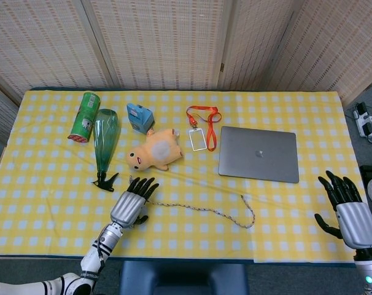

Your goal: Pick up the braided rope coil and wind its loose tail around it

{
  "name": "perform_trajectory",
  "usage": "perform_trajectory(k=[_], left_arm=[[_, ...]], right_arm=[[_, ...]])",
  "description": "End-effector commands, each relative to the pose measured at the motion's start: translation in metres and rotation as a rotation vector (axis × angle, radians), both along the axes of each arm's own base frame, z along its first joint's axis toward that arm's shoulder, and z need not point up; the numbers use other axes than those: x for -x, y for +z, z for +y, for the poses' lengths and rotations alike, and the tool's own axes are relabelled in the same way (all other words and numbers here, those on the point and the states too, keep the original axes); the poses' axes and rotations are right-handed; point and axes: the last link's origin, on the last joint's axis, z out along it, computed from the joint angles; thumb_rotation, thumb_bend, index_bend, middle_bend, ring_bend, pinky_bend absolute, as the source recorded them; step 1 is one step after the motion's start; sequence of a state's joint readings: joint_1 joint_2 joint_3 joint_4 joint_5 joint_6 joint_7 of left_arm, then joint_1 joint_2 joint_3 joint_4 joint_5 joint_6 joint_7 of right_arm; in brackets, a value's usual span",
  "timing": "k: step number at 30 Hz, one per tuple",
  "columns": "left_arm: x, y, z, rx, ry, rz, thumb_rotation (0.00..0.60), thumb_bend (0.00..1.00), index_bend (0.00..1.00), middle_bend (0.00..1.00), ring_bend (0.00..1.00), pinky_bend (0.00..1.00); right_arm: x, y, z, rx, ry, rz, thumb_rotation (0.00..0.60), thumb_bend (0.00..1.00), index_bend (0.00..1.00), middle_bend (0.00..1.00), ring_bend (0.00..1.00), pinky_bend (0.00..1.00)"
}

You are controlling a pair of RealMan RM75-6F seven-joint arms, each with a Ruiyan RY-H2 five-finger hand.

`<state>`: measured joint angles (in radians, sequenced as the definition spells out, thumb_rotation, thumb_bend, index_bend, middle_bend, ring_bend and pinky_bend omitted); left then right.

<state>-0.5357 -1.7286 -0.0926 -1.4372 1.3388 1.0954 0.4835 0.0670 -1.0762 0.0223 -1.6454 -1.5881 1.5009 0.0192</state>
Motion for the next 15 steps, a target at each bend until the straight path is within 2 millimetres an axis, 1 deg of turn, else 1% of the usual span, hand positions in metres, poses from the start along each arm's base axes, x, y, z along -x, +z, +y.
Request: perform_trajectory(k=[1,8,15], left_arm=[[0.01,0.002,0.001,-0.066,0.007,0.059,0.6,0.25,0.0,0.0,0.0,0.0],[0.038,0.017,0.002,-0.147,0.054,0.132,0.6,0.25,0.0,0.0,0.0,0.0],[0.065,0.037,0.001,-0.158,0.134,0.123,0.6,0.25,0.0,0.0,0.0,0.0]], right_arm=[[0.0,0.0,0.0,0.0,0.001,0.0,0.6,0.34,0.0,0.0,0.06,0.01],[-0.002,-0.001,-0.002,-0.002,0.011,-0.003,0.6,0.34,0.0,0.0,0.06,0.01],[-0.003,-0.002,-0.002,-0.003,0.016,-0.003,0.6,0.34,0.0,0.0,0.06,0.01]])
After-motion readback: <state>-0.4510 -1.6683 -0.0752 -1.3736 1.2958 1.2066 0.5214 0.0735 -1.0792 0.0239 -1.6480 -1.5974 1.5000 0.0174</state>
